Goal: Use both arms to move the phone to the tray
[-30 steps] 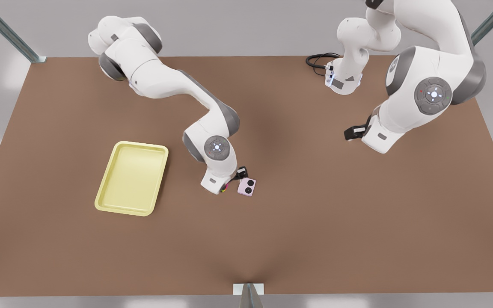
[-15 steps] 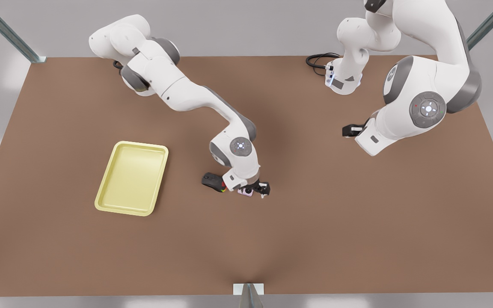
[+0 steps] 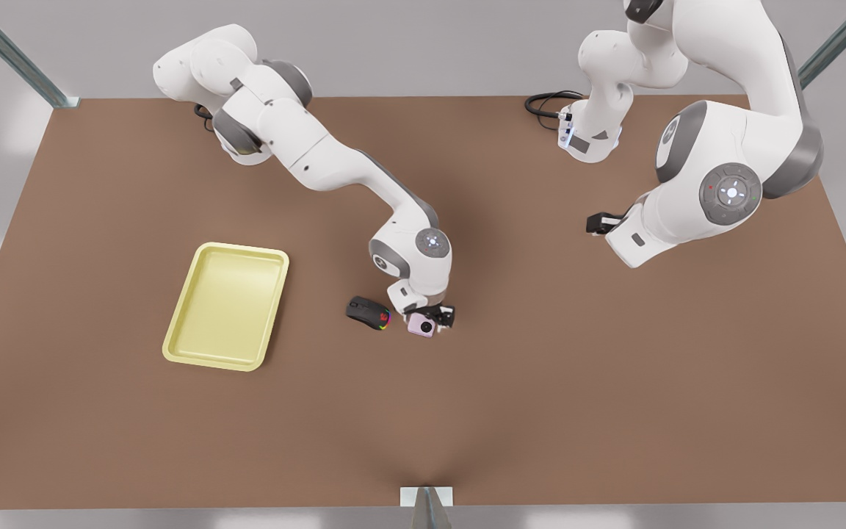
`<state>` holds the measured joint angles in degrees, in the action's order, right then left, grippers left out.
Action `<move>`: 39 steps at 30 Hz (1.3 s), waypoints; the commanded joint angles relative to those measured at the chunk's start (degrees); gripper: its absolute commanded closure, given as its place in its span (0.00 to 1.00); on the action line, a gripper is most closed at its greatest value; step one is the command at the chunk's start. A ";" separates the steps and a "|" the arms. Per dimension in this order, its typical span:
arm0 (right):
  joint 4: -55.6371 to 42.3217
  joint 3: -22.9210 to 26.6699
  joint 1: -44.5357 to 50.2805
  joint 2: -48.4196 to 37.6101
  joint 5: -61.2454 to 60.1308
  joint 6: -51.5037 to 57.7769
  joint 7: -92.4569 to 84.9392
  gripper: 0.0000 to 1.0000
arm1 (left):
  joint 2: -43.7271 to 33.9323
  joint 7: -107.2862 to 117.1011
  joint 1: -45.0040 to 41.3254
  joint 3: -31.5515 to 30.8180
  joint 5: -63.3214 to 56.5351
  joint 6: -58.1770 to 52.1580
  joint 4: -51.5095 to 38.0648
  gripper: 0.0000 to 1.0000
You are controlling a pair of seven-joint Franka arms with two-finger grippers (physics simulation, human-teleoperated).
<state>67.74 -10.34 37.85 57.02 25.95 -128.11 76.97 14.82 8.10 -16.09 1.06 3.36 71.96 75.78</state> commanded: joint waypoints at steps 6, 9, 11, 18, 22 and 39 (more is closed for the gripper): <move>0.64 -1.00 0.91 -0.07 0.24 -0.04 2.49 0.00 | -0.06 -3.97 0.00 0.00 -0.11 0.03 -0.01 0.00; 1.78 -0.91 -0.14 0.19 -0.64 -2.15 -2.44 0.00 | 0.21 -3.97 0.00 0.00 -0.11 0.03 -0.10 0.00; 2.13 -0.91 -0.14 0.19 -1.96 -2.23 -4.20 0.00 | 0.29 -3.97 0.00 0.00 -0.11 0.03 -0.10 0.00; 2.49 -0.91 0.30 0.63 -2.05 -2.41 -4.20 0.00 | 0.65 -3.97 0.00 0.00 -0.20 0.11 -0.10 0.00; 2.49 -0.82 0.56 1.60 -1.61 -3.64 -4.37 0.00 | 0.65 -3.97 0.00 0.00 -0.28 0.12 -0.19 0.00; 1.96 -0.12 0.47 2.48 -1.25 -8.74 -4.11 0.25 | 0.91 -3.97 0.00 0.00 -0.37 0.55 -0.10 0.00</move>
<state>69.73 -10.52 38.33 59.57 24.52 -136.47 73.59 15.77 4.60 -16.09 1.06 3.02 72.49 75.69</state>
